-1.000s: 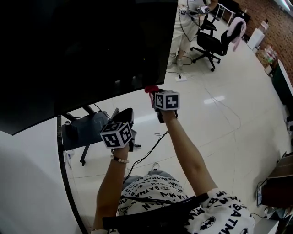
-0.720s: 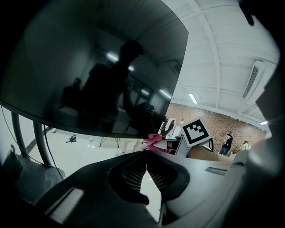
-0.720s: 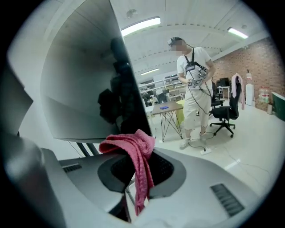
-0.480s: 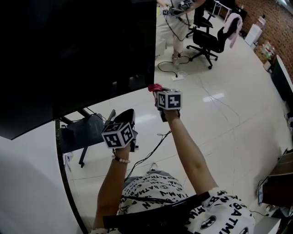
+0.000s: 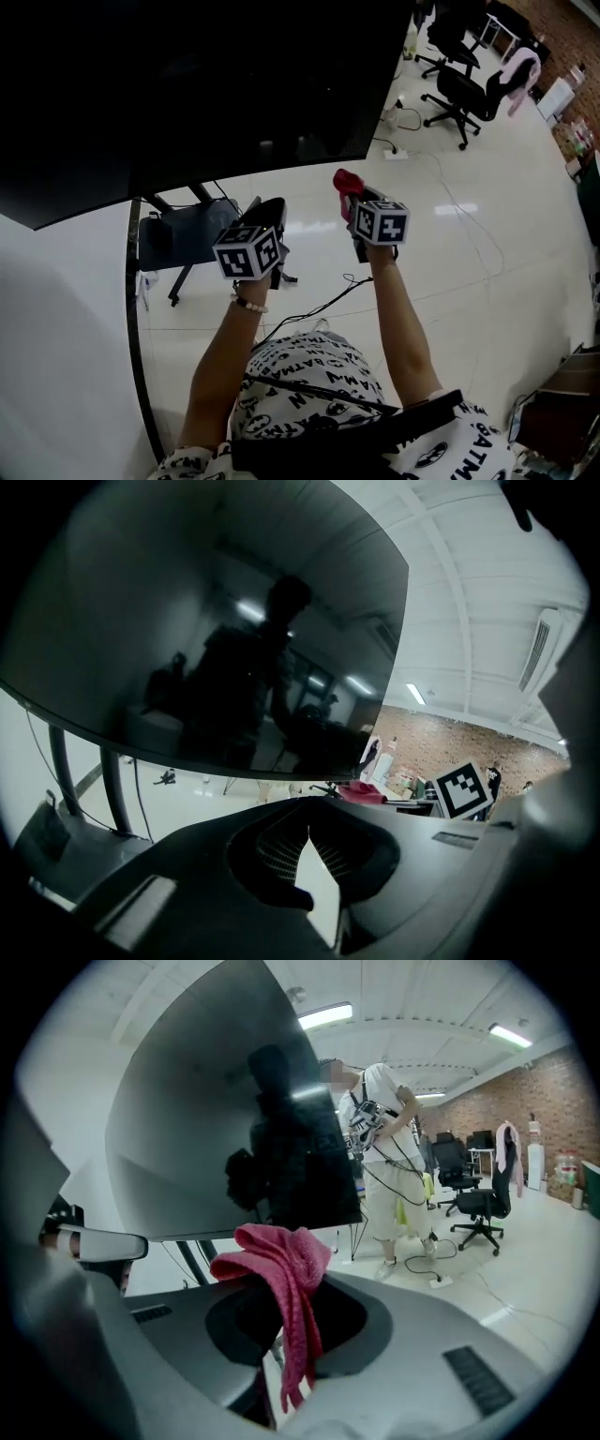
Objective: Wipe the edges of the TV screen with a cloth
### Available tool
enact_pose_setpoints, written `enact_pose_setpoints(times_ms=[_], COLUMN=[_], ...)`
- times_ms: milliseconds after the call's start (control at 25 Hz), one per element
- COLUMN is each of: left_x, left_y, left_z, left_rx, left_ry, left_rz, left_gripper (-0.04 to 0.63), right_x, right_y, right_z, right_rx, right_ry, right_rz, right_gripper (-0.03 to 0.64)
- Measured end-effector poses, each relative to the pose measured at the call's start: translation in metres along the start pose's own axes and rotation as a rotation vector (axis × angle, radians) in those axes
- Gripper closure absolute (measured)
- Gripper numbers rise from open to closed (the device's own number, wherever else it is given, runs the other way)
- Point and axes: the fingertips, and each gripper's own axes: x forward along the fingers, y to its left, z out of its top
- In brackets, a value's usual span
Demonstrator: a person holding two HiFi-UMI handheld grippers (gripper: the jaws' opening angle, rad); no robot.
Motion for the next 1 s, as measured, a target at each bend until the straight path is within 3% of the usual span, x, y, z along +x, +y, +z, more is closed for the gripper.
enact_pose_setpoints(times_ms=[320,480,1000], left_x=[-0.049,-0.065,-0.078], left_y=[0.067,0.083,0.094], left_z=[0.011,0.017,0.022], left_rx=[0.040,0.058,0.059], left_ry=[-0.033,-0.038,-0.036], left_rz=[0.086,0.096,0.043], left_gripper=[0.597,0.597,0.597], right_x=[0.002,-0.004,-0.011], right_y=[0.103,0.139,0.166], right_z=[0.017,0.032,0.029], right_rx=[-0.081,-0.117,-0.111], right_ry=[-0.034,-0.066,-0.073], right_rz=[0.121,0.139,0.103], right_gripper=[0.541,0.541,0.541])
